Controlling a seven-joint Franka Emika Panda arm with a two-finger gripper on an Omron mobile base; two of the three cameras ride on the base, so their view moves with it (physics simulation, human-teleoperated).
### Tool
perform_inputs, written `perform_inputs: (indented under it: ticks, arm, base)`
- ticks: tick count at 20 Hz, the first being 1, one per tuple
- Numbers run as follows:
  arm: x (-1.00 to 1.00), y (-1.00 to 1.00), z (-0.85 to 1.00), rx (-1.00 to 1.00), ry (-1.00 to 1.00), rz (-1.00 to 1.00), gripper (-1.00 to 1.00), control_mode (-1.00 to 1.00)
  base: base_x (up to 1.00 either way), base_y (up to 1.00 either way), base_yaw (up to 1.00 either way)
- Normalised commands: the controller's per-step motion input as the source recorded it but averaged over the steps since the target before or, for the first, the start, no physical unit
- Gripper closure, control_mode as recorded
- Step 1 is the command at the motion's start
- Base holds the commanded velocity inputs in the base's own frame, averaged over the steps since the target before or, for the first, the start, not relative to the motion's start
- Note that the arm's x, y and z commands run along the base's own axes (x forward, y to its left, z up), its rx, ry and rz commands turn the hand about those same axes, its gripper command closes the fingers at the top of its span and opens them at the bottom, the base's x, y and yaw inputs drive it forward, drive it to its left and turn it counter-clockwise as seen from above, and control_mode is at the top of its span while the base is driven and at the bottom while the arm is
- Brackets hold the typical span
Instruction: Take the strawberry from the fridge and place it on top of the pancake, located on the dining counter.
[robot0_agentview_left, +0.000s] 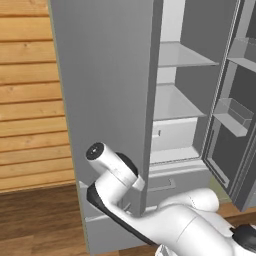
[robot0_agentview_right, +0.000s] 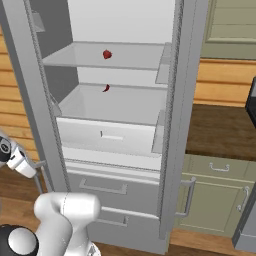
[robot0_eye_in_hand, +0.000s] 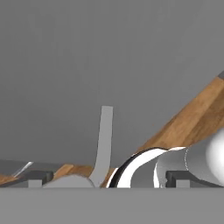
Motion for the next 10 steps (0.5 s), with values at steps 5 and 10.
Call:
perform_inputs:
  ticks: [5,10]
  arm:
    - [0.01,0.00,0.63,0.11,-0.01,0.00,-1.00,-1.00]
    - [0.01,0.00,0.31,0.22,-0.15,0.03,-1.00,-1.00]
  base:
    - [0.00,0.00,0.00]
    - [0.00,0.00,0.00]
